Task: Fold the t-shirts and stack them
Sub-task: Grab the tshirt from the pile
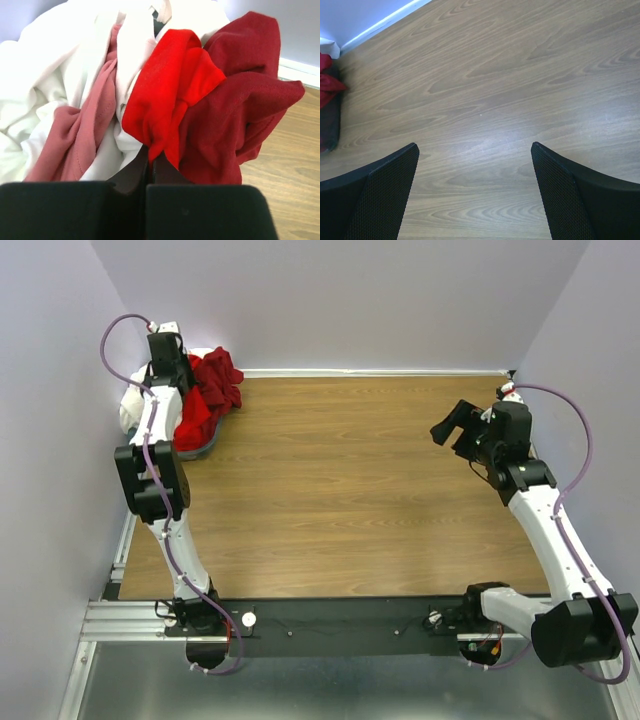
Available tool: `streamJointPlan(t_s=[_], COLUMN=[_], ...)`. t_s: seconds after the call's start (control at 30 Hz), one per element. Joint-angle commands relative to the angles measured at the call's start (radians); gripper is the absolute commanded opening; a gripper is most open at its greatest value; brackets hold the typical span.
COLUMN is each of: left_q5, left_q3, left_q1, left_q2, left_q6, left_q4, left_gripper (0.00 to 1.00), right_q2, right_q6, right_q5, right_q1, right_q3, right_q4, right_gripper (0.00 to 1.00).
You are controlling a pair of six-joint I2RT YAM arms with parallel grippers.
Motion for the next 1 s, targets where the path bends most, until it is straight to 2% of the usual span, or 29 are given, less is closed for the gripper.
streamJointPlan(t_s=[0.0,0.2,0.43,0.53,0.83,0.97], left_q5=[0.042,0.039,-0.054,-0.057,0.101,0.16], left_q3=[0.077,0.126,0.31,0.34,0.403,0.477], left_q1=[0.008,0.057,0.128,0.148,0.154,0.159], left_q2=[-0.061,-0.219,-0.235,-0.25,-0.32,-0.29], left_q6=[-0.016,-0.074,-0.081,-0.078,-0.093,-0.117], left_q4=[-0.046,-0.048,-0.161,-0.169,-0.072,-0.04], left_gripper=[0.0,0.0,0.0,0.0,0.0,0.0], right_q2=[0.021,0.044,0.067,0.07,0.059,0.053], right_q6=[0.004,0.015,0.006,0.004,-0.002,-0.002], right_q5=[-0.013,-0.023,-0.046,-0.052,-0.086,-0.097], right_q1=[-0.004,-0.004,-0.004,-0.002,-0.004,-0.002], right_q3=[0.004,0.024,0.037,0.034,0.014,0.011], right_q4=[-0.002,-0.002,0.001,-0.002,0.0,0.0], right_gripper=[1.0,1.0,1.0,1.0,1.0,1.0])
